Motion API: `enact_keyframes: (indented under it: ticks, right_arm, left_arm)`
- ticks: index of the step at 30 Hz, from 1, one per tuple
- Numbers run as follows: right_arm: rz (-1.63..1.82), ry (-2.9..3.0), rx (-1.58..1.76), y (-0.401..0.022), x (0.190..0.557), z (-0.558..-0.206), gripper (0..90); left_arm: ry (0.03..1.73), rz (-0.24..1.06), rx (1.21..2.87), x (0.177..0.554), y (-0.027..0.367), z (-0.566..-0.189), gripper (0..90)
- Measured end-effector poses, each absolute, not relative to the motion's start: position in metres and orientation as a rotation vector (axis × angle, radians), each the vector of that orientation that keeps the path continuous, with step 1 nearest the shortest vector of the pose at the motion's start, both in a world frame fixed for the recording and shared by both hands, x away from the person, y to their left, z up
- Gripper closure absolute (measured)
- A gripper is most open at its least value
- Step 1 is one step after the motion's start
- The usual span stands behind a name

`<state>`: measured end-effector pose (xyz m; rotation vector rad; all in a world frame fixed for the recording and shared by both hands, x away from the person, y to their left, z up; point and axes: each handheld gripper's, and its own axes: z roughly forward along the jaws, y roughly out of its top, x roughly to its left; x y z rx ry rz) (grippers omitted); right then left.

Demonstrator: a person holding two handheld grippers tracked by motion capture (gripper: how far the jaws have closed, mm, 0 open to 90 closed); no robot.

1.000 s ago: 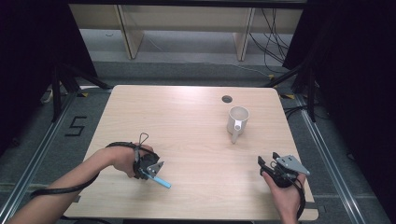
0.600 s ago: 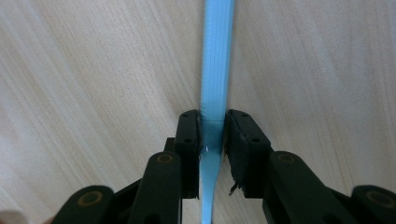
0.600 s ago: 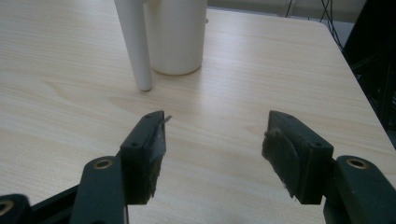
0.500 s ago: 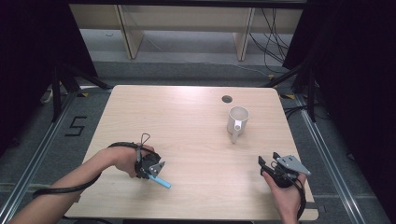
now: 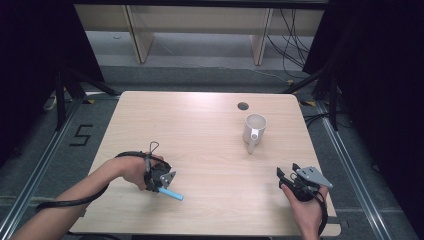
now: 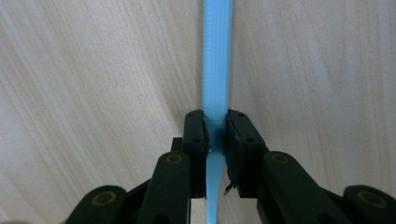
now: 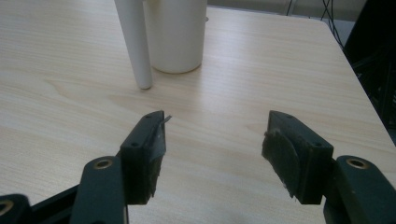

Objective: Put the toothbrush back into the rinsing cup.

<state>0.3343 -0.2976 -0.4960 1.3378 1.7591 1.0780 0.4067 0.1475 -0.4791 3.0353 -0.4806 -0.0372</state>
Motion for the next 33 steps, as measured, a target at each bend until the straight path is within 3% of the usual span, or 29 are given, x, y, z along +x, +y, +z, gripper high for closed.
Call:
enact_keyframes:
  ticks: [11, 33]
  right_arm:
    - [1.093, 1.754, 1.384, -0.294, 0.333, -0.496, 39.3]
    - [1.078, 1.771, 1.337, -0.295, 0.334, -0.495, 39.3]
  left_arm:
    - [-0.394, -0.05, 3.041, 0.406, 0.149, -0.478, 78.3]
    - [-0.337, 0.048, 2.953, 0.403, 0.154, -0.463, 78.4]
